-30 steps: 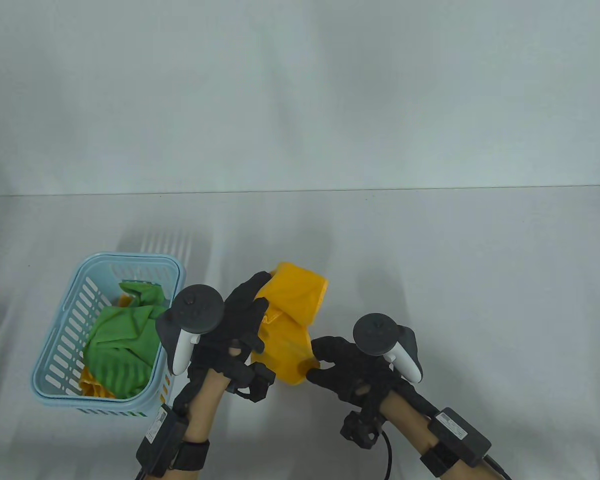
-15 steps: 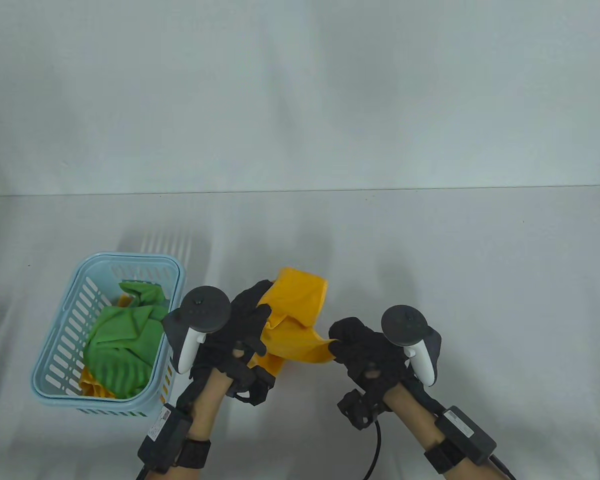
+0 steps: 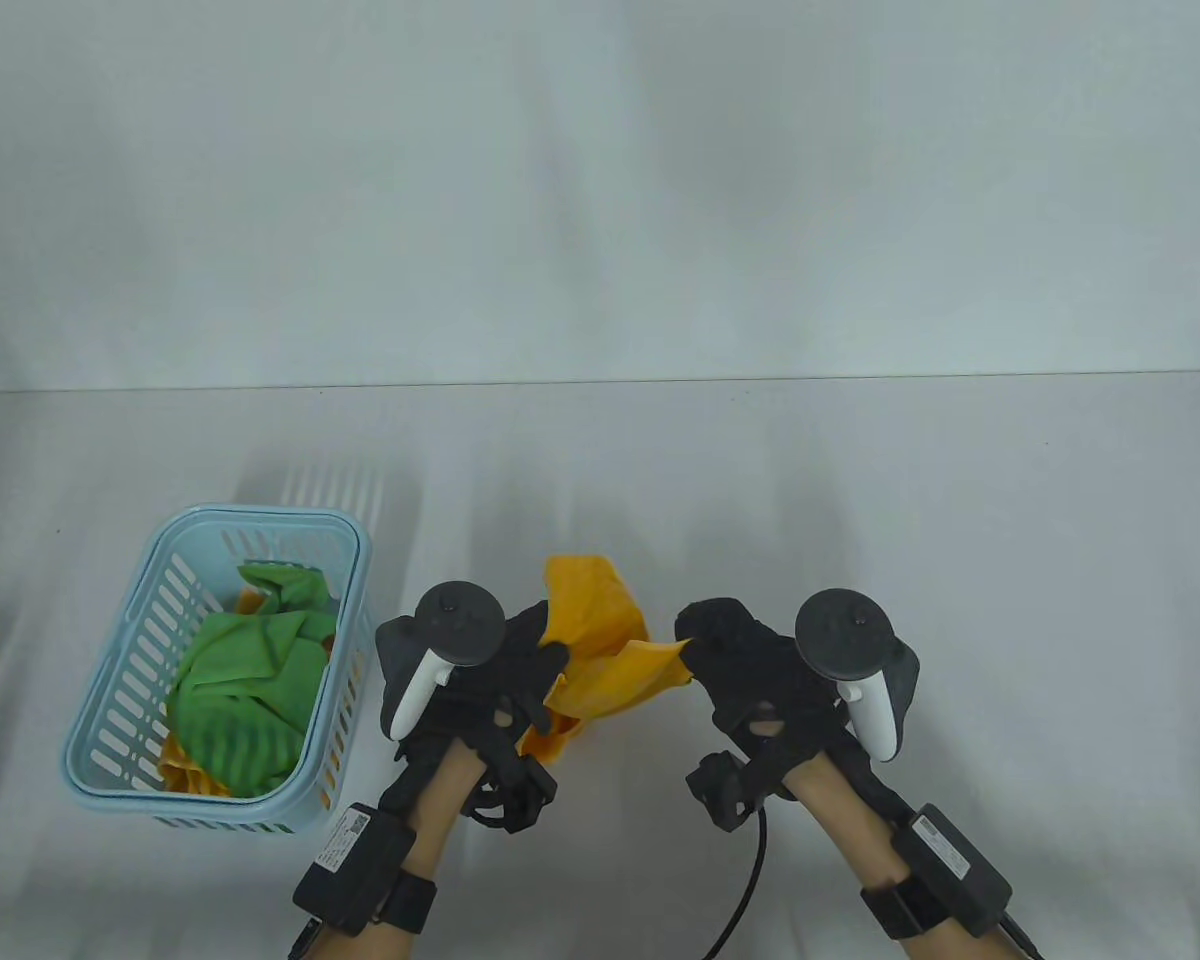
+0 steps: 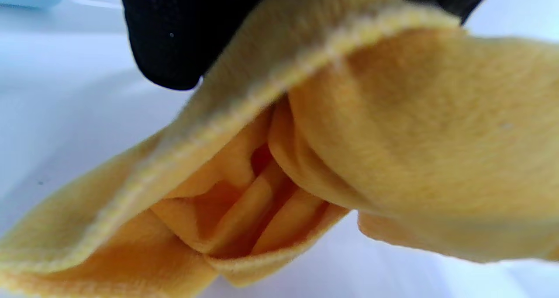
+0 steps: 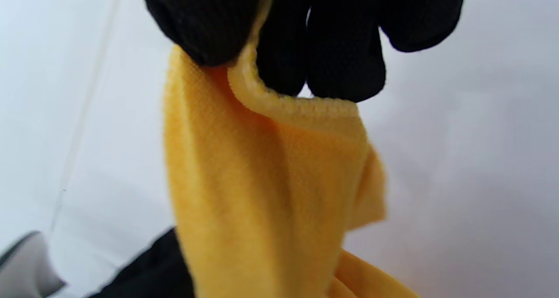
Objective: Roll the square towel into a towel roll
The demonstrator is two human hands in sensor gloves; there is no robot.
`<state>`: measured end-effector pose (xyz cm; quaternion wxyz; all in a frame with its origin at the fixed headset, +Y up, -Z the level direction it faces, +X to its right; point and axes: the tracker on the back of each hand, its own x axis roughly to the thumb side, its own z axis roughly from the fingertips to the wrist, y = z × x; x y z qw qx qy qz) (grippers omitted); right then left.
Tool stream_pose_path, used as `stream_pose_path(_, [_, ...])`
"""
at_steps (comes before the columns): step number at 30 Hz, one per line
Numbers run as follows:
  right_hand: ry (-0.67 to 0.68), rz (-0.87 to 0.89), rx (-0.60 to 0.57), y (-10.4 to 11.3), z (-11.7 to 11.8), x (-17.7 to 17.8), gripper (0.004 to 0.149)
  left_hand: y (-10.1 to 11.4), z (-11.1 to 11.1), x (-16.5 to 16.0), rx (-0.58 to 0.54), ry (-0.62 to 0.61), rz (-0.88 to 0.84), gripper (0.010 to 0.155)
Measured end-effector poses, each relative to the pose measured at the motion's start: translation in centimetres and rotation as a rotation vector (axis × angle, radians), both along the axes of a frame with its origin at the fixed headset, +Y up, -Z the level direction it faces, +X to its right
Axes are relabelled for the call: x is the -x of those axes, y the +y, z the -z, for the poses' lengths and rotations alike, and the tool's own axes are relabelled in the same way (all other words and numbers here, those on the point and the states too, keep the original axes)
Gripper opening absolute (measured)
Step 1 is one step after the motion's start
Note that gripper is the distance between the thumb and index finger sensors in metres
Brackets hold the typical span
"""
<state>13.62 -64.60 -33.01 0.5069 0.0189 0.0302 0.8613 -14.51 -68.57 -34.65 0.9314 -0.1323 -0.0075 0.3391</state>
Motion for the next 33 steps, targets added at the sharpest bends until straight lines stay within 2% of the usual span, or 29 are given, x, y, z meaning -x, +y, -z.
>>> stream_pose_path(5, [-0.017, -0.076, -0.066, 5.2, 1.0, 0.1, 0.038, 0.1, -0.3, -0.4, 0.018, -0.05, 0.014, 0.077])
stream_pose_path(7, [-0.037, -0.118, -0.095, 7.6, 1.5, 0.0, 0.038, 0.6, -0.5, -0.5, 0.002, -0.056, 0.064, 0.079])
stream_pose_path(14, [-0.096, -0.171, -0.149, 13.0, 2.5, -0.9, 0.037, 3.0, -1.3, 0.3, -0.125, 0.033, 0.17, 0.079])
stream_pose_path(23, [-0.119, -0.152, -0.202, 18.6, 3.1, -2.5, 0.036, 3.8, -1.3, 1.3, -0.169, 0.071, 0.144, 0.082])
stream_pose_path(33, [-0.089, -0.127, -0.284, 23.3, 2.6, -3.1, 0.035, 4.0, -1.3, 1.3, -0.187, 0.067, 0.127, 0.081])
